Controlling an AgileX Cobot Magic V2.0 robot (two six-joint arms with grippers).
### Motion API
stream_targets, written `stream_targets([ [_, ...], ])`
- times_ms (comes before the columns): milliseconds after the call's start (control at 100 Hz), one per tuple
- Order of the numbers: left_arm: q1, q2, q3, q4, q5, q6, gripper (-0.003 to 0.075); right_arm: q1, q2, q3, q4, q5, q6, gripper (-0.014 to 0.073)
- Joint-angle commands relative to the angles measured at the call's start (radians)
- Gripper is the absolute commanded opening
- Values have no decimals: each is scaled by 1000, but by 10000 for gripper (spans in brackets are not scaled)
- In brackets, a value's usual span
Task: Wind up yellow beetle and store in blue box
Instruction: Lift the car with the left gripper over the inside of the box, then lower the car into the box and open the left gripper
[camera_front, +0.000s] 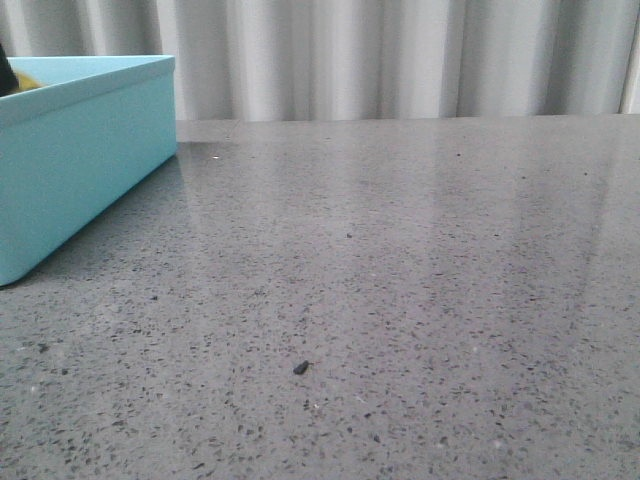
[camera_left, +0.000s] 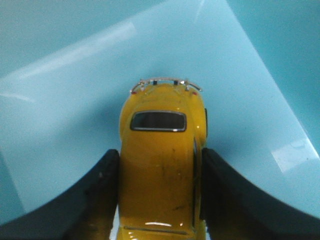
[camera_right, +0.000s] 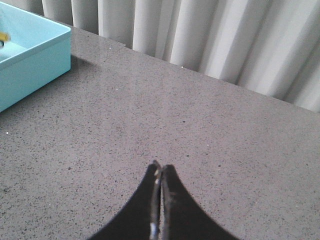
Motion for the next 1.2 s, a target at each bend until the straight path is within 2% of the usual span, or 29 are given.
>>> stream_targets([
  [0,-2,-23,-16,-39,-13,-11,207,2,-2,-25,-9,-84,-9,-51],
  [140,-2,0,-16,2,19,-13,233,2,-2,-25,-9,-84,-9,-51],
  [190,-2,4,-16,25,25,-13,280,2,-2,-25,-9,-84,-9,-51],
  [310,-2,4,-16,75,42,-65,461,2,-2,-25,-9,-84,-9,-51],
  [360,-2,4,-16,75,56,-65,503,2,-2,-25,-9,-84,-9,-51],
  [480,-2,-15,-27,38,62,-65,512,2,-2,-25,-9,-84,-9,-51],
  [590,-2,-62,-55,-60,64,-75,510,2,-2,-25,-9,-84,-9,-51],
  [660,-2,-96,-78,-115,64,-117,483,2,-2,-25,-14,-87,-9,-51],
  [730,-2,-134,-94,-148,62,-159,417,2,-11,-20,-30,-97,-9,-51],
  [870,-2,-218,-97,-168,46,-382,218,2,-84,55,-70,-175,-9,-51],
  [950,-14,-277,-85,-170,37,-401,128,2,-153,135,-95,-232,-9,-51],
  [1190,-56,-557,74,-165,-155,-401,102,2,-373,321,-106,-275,-9,-51],
])
